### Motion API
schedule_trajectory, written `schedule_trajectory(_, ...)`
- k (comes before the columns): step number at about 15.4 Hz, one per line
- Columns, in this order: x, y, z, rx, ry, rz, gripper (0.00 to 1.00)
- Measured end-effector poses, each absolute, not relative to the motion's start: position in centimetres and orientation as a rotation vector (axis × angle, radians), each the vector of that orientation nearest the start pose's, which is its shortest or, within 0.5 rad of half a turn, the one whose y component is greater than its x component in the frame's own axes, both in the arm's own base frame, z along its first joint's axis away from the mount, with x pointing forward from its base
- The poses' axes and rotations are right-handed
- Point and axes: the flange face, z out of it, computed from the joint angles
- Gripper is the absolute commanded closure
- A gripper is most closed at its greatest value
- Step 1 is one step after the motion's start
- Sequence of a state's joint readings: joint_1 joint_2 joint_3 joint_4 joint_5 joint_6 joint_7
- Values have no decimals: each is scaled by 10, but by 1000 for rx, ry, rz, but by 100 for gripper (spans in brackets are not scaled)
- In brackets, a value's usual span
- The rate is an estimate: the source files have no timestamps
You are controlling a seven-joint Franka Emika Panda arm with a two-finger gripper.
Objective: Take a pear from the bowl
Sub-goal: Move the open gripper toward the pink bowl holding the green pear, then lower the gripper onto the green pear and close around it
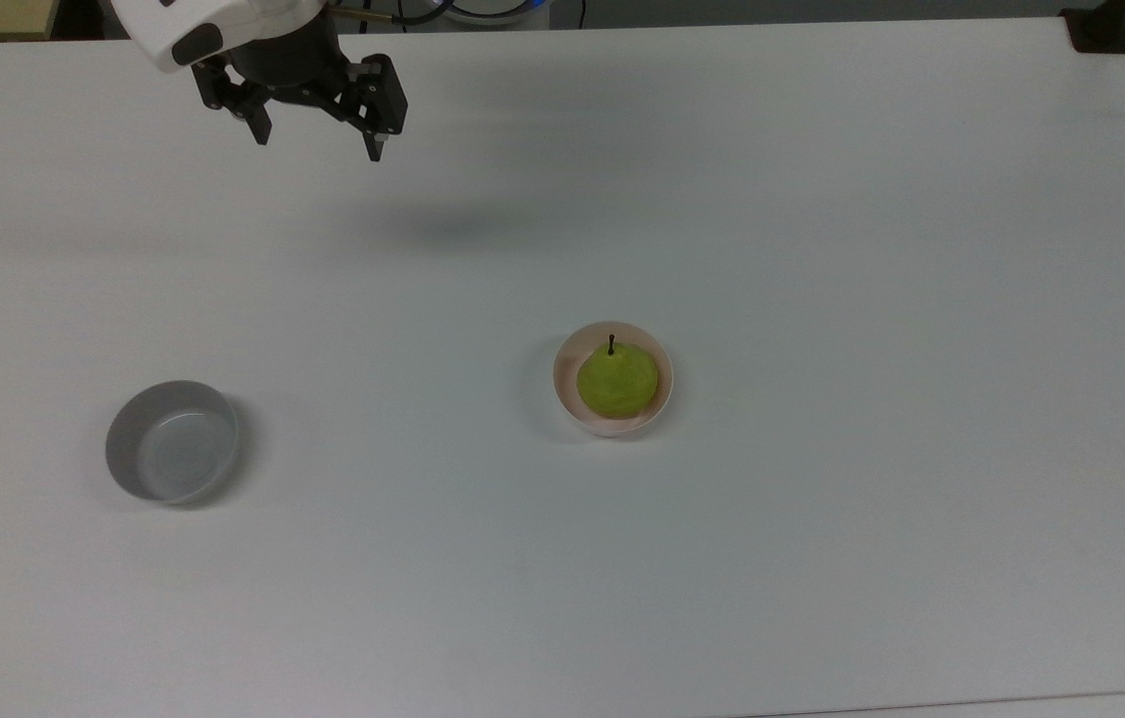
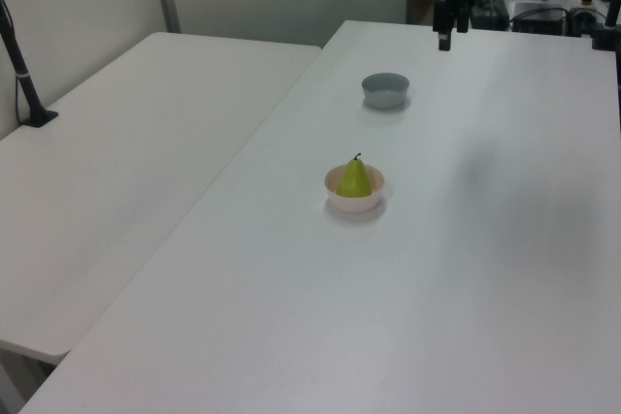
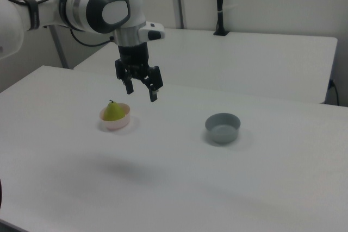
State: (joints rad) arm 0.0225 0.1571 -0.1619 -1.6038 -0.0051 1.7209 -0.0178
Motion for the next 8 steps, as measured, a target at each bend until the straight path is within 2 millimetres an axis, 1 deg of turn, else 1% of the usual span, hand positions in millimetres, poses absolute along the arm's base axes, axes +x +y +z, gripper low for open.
schedule_trajectory(1,605,-72,529,-3164,173,67,0)
schedule_trajectory(2,610,-60,525,-3166,141,73,0)
schedule_trajectory(3,618,-35,518,-3172,81,84,0)
schedule_trajectory(4,624,-17,513,-3176,34,90,0)
schedule_trajectory(5,631,7,506,-3180,-11,86,0)
schedule_trajectory(6,639,34,498,-3186,-31,57,0)
schedule_trajectory(7,648,69,489,-3191,-28,8,0)
schedule_trajectory(8,653,89,481,-3191,-14,-33,0)
